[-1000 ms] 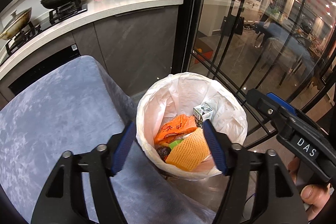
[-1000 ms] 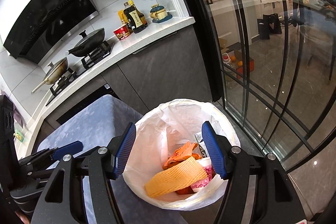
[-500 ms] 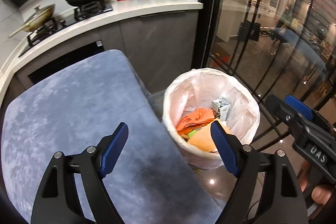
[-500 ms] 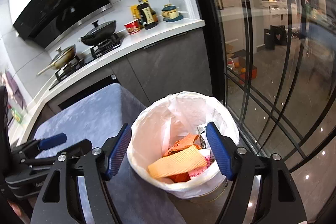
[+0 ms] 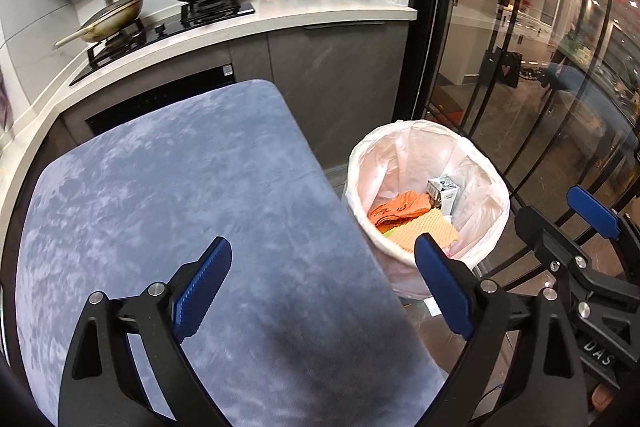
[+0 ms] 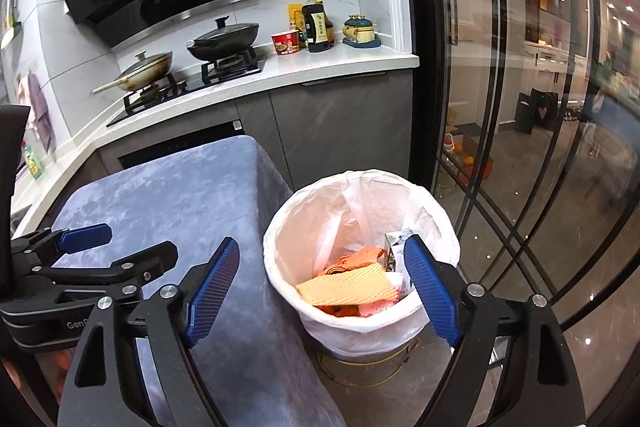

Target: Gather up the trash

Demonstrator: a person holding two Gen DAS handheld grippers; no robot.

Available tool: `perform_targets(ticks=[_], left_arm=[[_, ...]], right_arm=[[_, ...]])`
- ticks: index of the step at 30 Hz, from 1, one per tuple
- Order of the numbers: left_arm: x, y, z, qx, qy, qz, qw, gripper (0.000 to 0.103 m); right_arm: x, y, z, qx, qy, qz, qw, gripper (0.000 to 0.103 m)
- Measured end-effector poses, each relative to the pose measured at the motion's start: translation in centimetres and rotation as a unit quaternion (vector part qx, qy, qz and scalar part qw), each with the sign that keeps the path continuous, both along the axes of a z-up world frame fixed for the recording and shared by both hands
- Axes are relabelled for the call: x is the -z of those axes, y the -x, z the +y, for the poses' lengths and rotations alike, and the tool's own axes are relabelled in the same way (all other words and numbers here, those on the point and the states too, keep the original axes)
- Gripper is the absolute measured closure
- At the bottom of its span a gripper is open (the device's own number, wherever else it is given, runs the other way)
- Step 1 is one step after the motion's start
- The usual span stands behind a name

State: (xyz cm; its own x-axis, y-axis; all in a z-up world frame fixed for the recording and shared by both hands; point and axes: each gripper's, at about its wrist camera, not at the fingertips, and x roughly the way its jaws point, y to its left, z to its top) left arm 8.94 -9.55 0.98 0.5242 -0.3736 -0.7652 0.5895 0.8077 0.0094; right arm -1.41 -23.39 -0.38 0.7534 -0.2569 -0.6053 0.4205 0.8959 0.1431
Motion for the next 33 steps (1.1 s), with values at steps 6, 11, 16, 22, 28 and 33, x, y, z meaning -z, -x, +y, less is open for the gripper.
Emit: perform_targets(ticks=[6, 11, 16, 22, 28, 33], left_arm=[[0.2, 0.6, 1.2, -0.014, -0.004, 0.005, 0.9999, 0.013], [0.5, 1.1, 1.7, -0.018, -0.007, 0.007, 0.9998, 0.011], [0.9, 1.8, 1.8, -0.017, -0.008, 0.007, 0.9998, 0.010], [1.3, 2.5, 1.9, -0.023, -0.006, 0.006, 0.9997, 0.010], [1.7, 3.2, 1.7, -0.024, -0.009, 0.003, 0.9997, 0.010], [2.1, 3.7, 1.3, -0.021, -0.018, 0.000, 0.9996, 0.010]], right_arm=[[0.3, 0.6, 0.2, 0.005, -0.013, 0.002, 1.000, 0.018], [0.4, 1.3, 0.1, 0.015, -0.019, -0.002, 1.000, 0.008], [0.6, 2.0, 0.1, 0.022, -0.017, -0.002, 1.000, 0.006], [0.8, 2.7, 0.0, 0.028, -0.005, 0.007, 1.000, 0.006], [1.3, 3.4, -0.4, 0.029, -0.012, 0.012, 0.999, 0.006], [1.6, 3.7, -0.8, 0.032, -0.017, 0.014, 0.999, 0.006]])
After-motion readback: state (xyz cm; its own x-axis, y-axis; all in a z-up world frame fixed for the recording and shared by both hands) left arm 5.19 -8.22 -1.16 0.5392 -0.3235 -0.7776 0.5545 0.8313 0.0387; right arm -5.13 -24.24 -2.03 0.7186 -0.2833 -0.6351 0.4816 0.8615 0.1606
